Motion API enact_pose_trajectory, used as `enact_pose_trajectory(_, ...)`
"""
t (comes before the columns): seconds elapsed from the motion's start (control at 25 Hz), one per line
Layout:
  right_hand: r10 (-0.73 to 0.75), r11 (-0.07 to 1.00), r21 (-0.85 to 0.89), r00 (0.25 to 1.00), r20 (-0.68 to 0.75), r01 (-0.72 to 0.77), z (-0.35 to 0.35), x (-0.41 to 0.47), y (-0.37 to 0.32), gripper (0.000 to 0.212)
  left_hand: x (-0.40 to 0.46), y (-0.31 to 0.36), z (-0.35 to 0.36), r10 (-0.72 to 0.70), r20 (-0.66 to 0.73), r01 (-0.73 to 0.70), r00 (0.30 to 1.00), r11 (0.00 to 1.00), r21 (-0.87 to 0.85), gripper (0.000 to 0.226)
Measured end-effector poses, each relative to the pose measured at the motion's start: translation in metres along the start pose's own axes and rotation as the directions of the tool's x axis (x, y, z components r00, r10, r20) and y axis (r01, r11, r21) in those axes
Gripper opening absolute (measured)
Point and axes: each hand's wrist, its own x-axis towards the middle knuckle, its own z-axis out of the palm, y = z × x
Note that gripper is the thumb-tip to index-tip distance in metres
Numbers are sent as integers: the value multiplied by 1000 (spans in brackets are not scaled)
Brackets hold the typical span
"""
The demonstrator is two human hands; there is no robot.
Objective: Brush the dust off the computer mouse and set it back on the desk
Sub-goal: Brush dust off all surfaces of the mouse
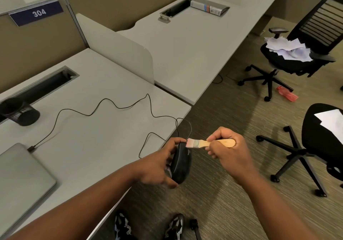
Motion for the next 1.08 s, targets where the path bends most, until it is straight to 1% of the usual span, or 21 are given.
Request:
enact_pose_trajectory(0.16,0,1000,-16,999,-37,0,-2,0,7,23,1,-2,-1,9,2,-9,1000,1000,-10,119)
enact_pose_trajectory(0.32,3,1000,-28,1000,-1,-3,-2,-1,12,23,3,-4,-3,10,-6,-11,1000,1000,-26,119)
enact_pose_trajectory(0.44,-4,999,-37,999,-37,2,-3,-2,17,24,3,-5,-3,7,-7,-8,1000,999,-34,119)
enact_pose_trajectory(0.56,-2,999,-50,1000,6,3,-2,-4,18,25,3,-5,-3,6,-5,-6,1000,999,-43,119)
enact_pose_trajectory(0.68,10,999,-49,1000,-30,-12,-2,-5,20,26,3,-5,-2,4,-6,-4,1000,999,-50,119)
enact_pose_trajectory(0.76,-3,1000,-24,1000,-8,3,-4,-7,19,26,4,-4,-2,4,-12,-5,1000,999,-48,119)
enact_pose_trajectory(0.84,1,998,-65,1000,25,1,-4,-9,18,25,4,-4,-2,-1,-13,0,1000,999,-52,119)
enact_pose_trajectory(0.88,2,996,-85,1000,15,-1,-4,-10,18,26,3,-4,-1,-2,-15,1,1000,999,-53,119)
enact_pose_trajectory(0.96,-18,998,-61,1000,-13,17,-5,-12,17,27,3,-2,-1,0,-21,-1,1000,999,-50,120)
enact_pose_trajectory(1.08,-51,996,-69,998,29,53,-5,-15,15,26,4,-3,-1,-13,-31,11,999,998,-59,120)
